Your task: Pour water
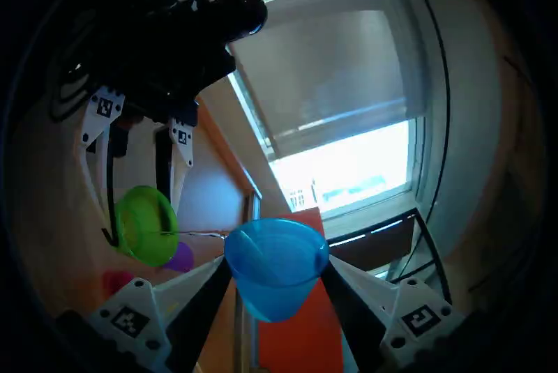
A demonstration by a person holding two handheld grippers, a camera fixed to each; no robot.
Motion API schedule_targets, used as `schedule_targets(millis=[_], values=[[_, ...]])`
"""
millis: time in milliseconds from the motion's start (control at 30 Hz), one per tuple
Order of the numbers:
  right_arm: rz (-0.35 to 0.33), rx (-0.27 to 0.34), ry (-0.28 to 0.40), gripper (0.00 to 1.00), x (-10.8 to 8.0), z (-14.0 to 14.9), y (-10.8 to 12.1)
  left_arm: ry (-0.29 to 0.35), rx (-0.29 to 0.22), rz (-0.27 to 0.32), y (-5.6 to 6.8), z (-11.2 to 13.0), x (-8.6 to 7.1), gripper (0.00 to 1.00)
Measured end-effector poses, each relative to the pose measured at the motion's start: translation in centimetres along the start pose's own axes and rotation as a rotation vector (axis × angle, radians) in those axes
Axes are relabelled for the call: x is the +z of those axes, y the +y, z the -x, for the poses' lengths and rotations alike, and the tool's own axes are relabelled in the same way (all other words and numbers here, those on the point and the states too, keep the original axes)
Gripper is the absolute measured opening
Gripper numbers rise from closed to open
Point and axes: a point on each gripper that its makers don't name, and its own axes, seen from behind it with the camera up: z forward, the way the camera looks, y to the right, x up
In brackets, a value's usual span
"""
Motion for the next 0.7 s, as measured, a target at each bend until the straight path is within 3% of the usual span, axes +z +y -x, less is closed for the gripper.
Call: schedule_targets(millis=[700], values=[[0.01, -0.063, 0.002, 0.89, 0.3, -0.18, 0.36, 0.001, -0.001, -0.007, -0.14, 0.11, -0.1, 0.86]])
